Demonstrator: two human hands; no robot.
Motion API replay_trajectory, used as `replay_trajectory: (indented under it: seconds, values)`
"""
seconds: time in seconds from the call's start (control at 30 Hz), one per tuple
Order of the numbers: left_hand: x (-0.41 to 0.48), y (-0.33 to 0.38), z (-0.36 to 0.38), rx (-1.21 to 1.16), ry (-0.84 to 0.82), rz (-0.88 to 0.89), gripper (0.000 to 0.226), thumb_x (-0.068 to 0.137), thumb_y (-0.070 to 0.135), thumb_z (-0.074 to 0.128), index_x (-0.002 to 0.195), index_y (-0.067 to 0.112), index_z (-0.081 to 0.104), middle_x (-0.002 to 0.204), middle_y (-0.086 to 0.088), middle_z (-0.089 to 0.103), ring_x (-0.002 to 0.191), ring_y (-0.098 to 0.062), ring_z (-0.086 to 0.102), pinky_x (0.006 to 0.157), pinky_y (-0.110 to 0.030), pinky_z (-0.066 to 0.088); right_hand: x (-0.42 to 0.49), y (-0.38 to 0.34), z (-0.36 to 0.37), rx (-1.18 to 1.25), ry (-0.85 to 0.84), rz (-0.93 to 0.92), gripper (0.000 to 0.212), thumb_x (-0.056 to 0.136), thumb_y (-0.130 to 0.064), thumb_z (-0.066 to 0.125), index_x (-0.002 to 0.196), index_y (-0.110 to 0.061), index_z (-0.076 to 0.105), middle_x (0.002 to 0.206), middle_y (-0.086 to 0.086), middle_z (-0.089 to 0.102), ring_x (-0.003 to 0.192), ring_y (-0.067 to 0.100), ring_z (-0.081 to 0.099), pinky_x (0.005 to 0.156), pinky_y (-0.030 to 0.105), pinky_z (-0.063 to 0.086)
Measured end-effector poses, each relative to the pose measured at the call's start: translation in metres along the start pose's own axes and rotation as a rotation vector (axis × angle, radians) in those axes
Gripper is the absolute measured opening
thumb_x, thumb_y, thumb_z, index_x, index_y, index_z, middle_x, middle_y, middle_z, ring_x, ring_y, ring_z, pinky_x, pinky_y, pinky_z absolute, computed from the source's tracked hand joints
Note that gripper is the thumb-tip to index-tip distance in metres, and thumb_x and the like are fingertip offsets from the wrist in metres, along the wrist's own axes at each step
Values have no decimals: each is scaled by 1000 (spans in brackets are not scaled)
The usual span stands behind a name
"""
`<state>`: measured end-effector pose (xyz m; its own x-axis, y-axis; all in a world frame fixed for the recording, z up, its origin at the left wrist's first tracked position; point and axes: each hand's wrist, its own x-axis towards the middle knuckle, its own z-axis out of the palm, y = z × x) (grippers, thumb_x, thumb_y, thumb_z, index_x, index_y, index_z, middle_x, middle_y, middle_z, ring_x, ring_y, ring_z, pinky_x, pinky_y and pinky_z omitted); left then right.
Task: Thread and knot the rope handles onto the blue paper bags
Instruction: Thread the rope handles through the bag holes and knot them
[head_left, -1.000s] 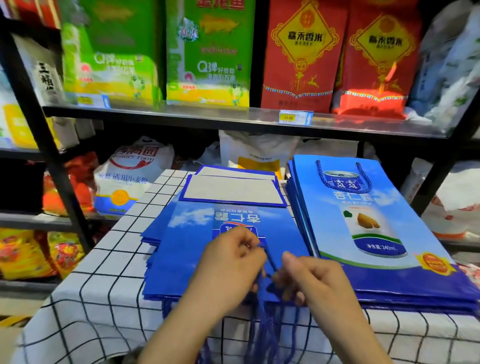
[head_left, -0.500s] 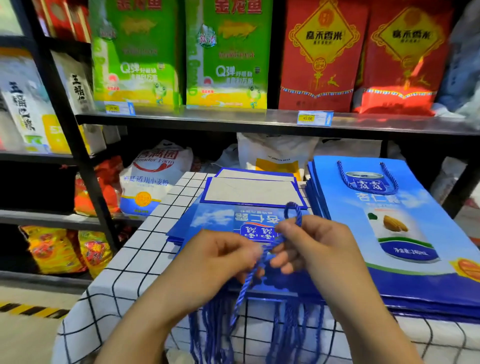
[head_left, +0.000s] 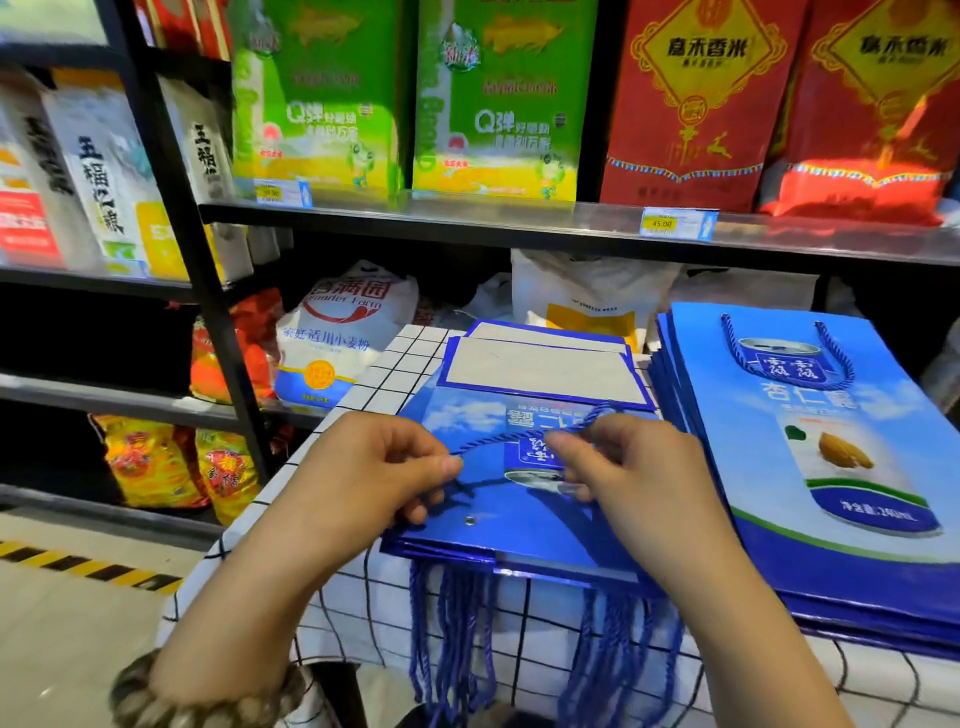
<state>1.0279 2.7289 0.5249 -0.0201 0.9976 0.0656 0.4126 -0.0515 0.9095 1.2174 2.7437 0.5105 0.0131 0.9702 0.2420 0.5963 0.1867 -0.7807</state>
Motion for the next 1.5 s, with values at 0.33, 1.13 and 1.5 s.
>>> replay_trajectory:
  seconds: [0.33,1.13,1.5]
  values:
    - [-6,7,0,-20,-137,-22,22,74,-5,69,80,16,64,71,-9,69,58,-11,66,61,-19,54,-30,19,17,-382,-161,-561,35,76,-49,47,95,-29,68,98,-14,65,89,9,63,75,32,55]
    - [6,3,4,266,-91,142,26,74,8,73,71,30,60,64,4,67,60,-7,66,70,-23,53,-30,21,16,-332,-69,-625,31,80,-41,46,89,-25,71,91,-12,71,82,10,67,70,33,57]
    - [-5,1,6,377,-269,305,42,77,56,57,116,43,58,97,30,63,100,10,53,83,-10,40,-23,17,6,-412,261,-633,25,82,-37,48,83,-24,70,75,-10,71,73,12,56,63,24,35]
